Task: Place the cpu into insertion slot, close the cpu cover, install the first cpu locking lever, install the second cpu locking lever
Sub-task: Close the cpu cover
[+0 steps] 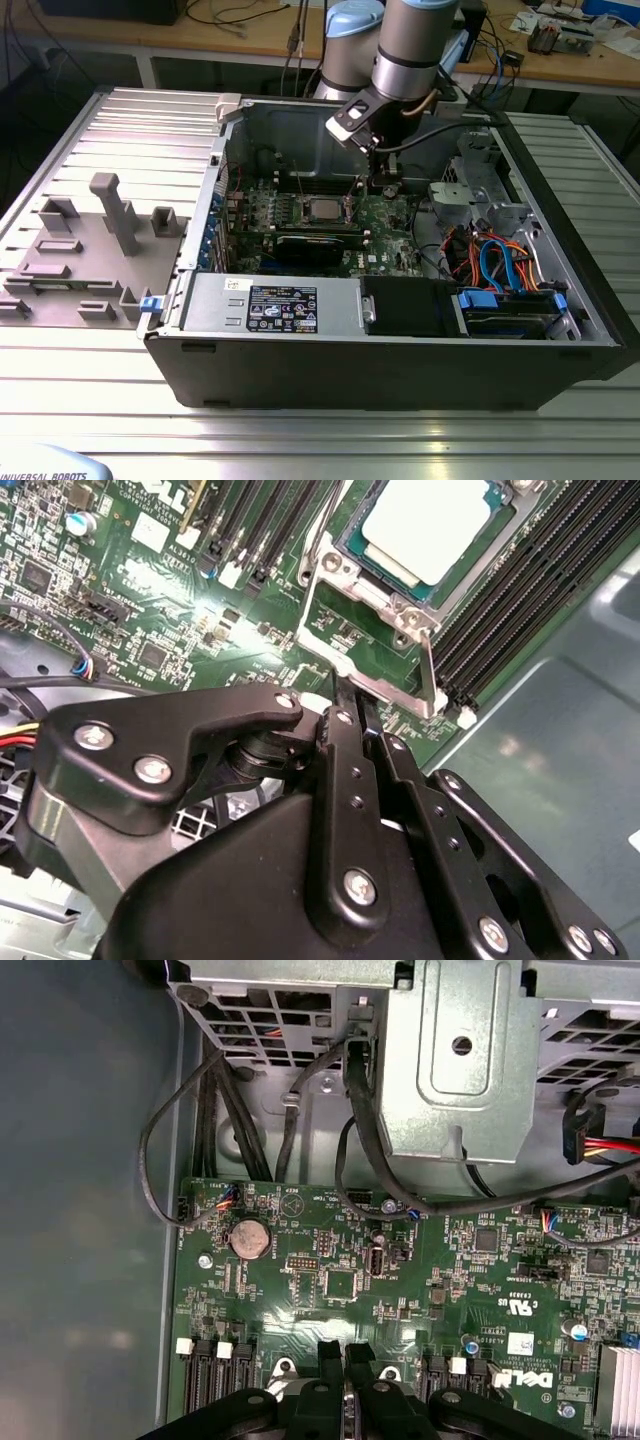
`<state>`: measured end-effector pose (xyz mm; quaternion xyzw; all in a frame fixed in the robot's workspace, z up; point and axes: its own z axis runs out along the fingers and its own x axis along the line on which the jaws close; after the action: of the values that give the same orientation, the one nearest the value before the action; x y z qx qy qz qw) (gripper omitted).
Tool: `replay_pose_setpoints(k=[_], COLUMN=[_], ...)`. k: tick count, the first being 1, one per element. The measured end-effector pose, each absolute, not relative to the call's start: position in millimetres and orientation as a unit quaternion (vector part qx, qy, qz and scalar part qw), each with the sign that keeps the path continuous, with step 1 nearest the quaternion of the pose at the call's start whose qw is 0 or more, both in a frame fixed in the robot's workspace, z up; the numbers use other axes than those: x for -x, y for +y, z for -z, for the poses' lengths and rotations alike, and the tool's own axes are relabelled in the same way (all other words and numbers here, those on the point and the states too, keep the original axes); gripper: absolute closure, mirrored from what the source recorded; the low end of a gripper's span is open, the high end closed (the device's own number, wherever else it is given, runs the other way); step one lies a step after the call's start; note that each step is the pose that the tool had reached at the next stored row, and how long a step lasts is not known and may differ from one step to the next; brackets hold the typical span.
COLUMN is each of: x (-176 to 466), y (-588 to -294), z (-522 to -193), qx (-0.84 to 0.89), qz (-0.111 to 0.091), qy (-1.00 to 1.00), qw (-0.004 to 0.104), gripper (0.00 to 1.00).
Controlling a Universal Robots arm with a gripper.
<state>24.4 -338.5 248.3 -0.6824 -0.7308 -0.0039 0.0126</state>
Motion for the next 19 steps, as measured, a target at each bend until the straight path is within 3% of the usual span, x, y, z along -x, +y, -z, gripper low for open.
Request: replay_pose_setpoints(k=[19], x=[-10.2], y=[-338.5], z=[-248.3], qx=[0.682], qz=[0.004], qy=[-0.731], qw=[0.013], gripper=[0.84])
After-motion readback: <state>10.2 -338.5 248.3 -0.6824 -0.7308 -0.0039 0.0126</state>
